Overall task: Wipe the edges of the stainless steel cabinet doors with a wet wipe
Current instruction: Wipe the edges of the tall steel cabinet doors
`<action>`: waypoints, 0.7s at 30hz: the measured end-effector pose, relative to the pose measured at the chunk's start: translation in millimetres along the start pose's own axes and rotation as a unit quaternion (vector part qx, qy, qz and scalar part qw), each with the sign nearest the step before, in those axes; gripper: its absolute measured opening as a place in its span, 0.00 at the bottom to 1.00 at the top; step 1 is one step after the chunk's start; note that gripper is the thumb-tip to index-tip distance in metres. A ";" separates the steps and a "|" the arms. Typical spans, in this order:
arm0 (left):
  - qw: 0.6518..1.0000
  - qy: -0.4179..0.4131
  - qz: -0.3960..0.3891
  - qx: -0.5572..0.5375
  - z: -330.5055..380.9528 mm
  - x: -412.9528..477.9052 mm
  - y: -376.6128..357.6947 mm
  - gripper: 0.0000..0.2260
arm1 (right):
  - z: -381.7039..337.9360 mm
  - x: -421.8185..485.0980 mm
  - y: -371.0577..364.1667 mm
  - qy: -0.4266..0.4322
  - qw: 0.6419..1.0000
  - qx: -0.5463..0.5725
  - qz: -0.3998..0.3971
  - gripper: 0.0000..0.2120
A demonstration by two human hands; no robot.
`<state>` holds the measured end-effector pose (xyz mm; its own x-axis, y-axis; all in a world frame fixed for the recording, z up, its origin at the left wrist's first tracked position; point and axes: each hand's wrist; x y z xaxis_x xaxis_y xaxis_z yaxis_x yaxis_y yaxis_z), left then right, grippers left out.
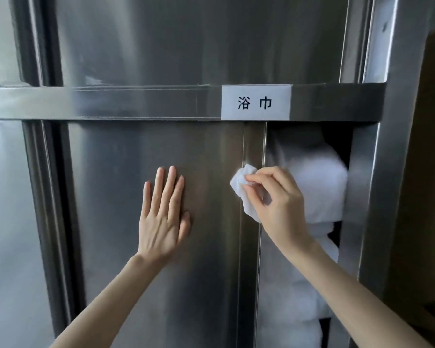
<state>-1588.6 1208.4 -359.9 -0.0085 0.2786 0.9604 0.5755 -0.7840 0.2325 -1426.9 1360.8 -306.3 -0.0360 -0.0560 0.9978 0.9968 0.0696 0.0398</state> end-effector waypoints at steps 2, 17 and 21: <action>1.000 0.029 0.003 -0.008 10.1 -0.6 -2.0 0.27 | -0.9 -0.6 -0.3 0.015 1.000 -0.012 0.014 0.02; 0.999 -0.046 0.005 -0.004 8.4 -7.9 -13.3 0.29 | -8.0 57.6 -16.8 -0.030 0.989 -0.112 0.095 0.06; 0.994 -0.105 0.000 0.007 5.6 -10.3 -14.9 0.26 | -8.2 16.1 -16.8 -0.008 0.989 -0.129 0.074 0.08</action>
<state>-1592.5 1220.3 -374.1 0.1621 0.3892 0.9068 0.5861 -0.7772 0.2288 -1443.6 1350.6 -291.4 0.1132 -0.0492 0.9924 0.9762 -0.1802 -0.1203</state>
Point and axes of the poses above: each hand's wrist, its own x-axis towards the middle knuckle, its own y-axis out of the back of the hand, z = x × y, and after that the axes turned 2 degrees about -z, right-handed
